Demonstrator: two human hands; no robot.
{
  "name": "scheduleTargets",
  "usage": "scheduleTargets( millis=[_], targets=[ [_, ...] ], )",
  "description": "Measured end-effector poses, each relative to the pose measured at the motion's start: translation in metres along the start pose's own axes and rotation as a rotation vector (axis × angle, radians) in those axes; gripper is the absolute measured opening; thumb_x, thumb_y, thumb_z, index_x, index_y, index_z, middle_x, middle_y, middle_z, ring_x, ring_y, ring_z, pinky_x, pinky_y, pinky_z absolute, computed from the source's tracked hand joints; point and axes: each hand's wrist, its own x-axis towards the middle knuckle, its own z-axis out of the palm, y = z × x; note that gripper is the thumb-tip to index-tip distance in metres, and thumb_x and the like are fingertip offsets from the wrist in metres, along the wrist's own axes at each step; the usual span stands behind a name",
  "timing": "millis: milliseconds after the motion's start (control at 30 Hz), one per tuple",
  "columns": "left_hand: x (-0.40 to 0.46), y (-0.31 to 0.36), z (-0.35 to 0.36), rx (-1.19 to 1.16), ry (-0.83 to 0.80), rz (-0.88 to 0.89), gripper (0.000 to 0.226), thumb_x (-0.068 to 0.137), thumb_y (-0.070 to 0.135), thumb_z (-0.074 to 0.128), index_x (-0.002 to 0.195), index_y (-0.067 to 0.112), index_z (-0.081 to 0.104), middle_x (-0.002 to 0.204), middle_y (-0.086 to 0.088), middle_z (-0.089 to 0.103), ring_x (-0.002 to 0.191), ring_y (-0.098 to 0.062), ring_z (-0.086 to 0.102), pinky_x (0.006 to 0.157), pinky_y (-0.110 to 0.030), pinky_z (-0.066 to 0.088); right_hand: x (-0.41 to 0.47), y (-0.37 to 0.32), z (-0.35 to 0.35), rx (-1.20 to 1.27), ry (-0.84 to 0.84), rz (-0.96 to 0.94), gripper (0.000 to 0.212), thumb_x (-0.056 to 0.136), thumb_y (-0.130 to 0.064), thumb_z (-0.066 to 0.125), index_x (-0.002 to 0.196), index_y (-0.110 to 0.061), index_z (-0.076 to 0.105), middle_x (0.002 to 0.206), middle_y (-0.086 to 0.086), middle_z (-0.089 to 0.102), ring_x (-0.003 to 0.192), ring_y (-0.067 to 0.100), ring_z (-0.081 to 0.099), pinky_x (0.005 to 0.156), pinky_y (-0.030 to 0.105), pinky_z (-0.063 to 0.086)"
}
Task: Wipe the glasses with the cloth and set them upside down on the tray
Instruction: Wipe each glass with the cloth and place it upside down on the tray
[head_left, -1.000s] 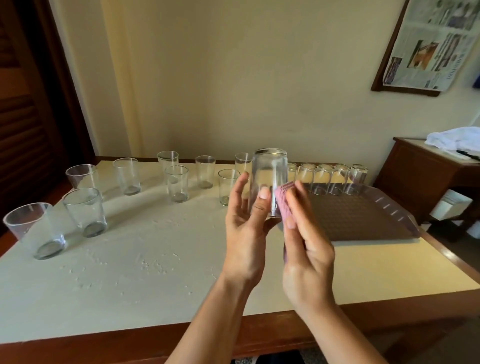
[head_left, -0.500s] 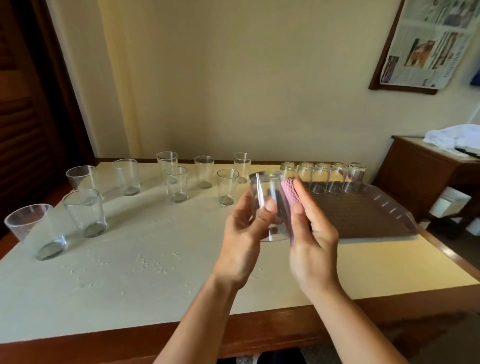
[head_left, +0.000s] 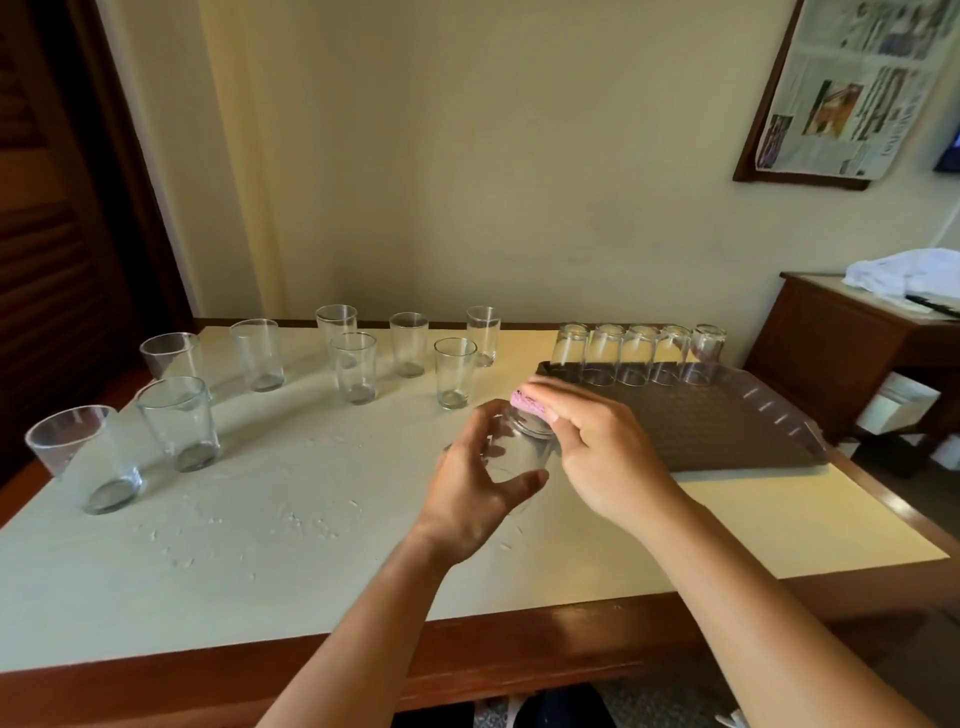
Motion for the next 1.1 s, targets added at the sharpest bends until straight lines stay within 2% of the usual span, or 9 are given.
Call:
scheduleTargets(
  millis=[67,200,300,400,533,667,833,1000,1100],
  targets=[
    [0.001,0.002,0.003,0.004,-0.008,0.017,0.076,0.08,0.031,0.09,0.143,0.033,0.047,0.125,0.011,0.065,0.112,-0.014,0.061,0.098,-0.037,0.054,0.002,-0.005,-0.001,-0.026,0.005,-0.01,0.047,0.103,0.002,0.049,0.143,-0.019,0.059,0.148,-0.008,0.055,0.132,-0.005,0.042,0.107,-0.002,0.022],
    [0.007,-0.003,-0.004,-0.089,0.071,0.0,0.071,0.08,0.026,0.091,0.137,0.038,0.05,0.126,0.012,0.064,0.112,-0.017,0.061,0.095,-0.035,0.054,-0.011,-0.008,0.001,-0.009,-0.032,-0.1,0.049,0.1,0.006,0.05,0.142,-0.017,0.061,0.148,-0.008,0.055,0.137,0.001,0.046,0.118,0.015,0.031],
    [0.006,-0.002,0.005,-0.051,-0.004,-0.003,0.075,0.079,0.03,0.09,0.142,0.032,0.049,0.128,0.008,0.065,0.113,-0.019,0.062,0.096,-0.035,0.055,-0.003,0.004,-0.003,-0.033,0.047,-0.026,0.047,0.099,0.009,0.05,0.136,-0.016,0.066,0.143,-0.004,0.061,0.132,0.004,0.052,0.117,0.022,0.038],
    [0.012,0.002,0.011,-0.055,-0.013,-0.008,0.077,0.076,0.034,0.09,0.141,0.033,0.049,0.126,0.008,0.065,0.111,-0.019,0.063,0.095,-0.039,0.056,-0.001,-0.003,-0.001,-0.052,0.079,0.005,0.047,0.097,0.009,0.051,0.134,-0.015,0.067,0.141,-0.003,0.062,0.131,0.008,0.054,0.112,0.016,0.037],
    [0.021,-0.005,0.005,-0.106,0.029,-0.036,0.075,0.079,0.023,0.091,0.14,0.029,0.05,0.126,0.006,0.065,0.112,-0.022,0.061,0.094,-0.036,0.056,-0.012,-0.003,-0.004,-0.005,0.051,-0.05,0.045,0.098,0.009,0.052,0.133,-0.014,0.068,0.137,-0.004,0.064,0.127,0.002,0.053,0.108,0.005,0.036],
    [0.017,-0.001,0.019,-0.044,-0.046,-0.012,0.076,0.077,0.034,0.09,0.141,0.035,0.049,0.127,0.007,0.065,0.11,-0.019,0.063,0.094,-0.037,0.056,0.003,0.006,-0.009,-0.003,0.075,0.101,0.045,0.1,0.007,0.048,0.133,-0.016,0.069,0.139,-0.002,0.064,0.128,0.009,0.057,0.096,-0.008,0.027],
    [0.03,-0.004,0.007,-0.07,0.002,-0.023,0.075,0.08,0.025,0.091,0.143,0.03,0.05,0.129,0.007,0.065,0.113,-0.02,0.061,0.097,-0.042,0.056,-0.008,0.0,-0.004,0.027,0.06,-0.005,0.045,0.099,0.009,0.05,0.132,-0.015,0.069,0.137,-0.004,0.064,0.127,0.0,0.053,0.103,-0.002,0.031],
    [0.021,0.0,0.022,-0.001,-0.045,-0.01,0.078,0.08,0.036,0.088,0.145,0.037,0.045,0.13,0.011,0.063,0.112,-0.017,0.061,0.095,-0.042,0.057,0.002,0.008,-0.004,0.037,0.143,0.165,0.048,0.099,0.009,0.048,0.134,-0.018,0.068,0.138,-0.003,0.065,0.128,0.009,0.057,0.095,-0.003,0.031],
    [0.028,-0.002,0.015,-0.036,-0.013,-0.015,0.08,0.08,0.035,0.09,0.146,0.034,0.046,0.131,0.009,0.063,0.115,-0.018,0.061,0.094,-0.037,0.057,-0.01,-0.001,-0.003,0.048,0.14,0.055,0.046,0.098,0.011,0.051,0.131,-0.014,0.069,0.135,-0.004,0.065,0.125,0.003,0.055,0.101,-0.002,0.033]
  ],
)
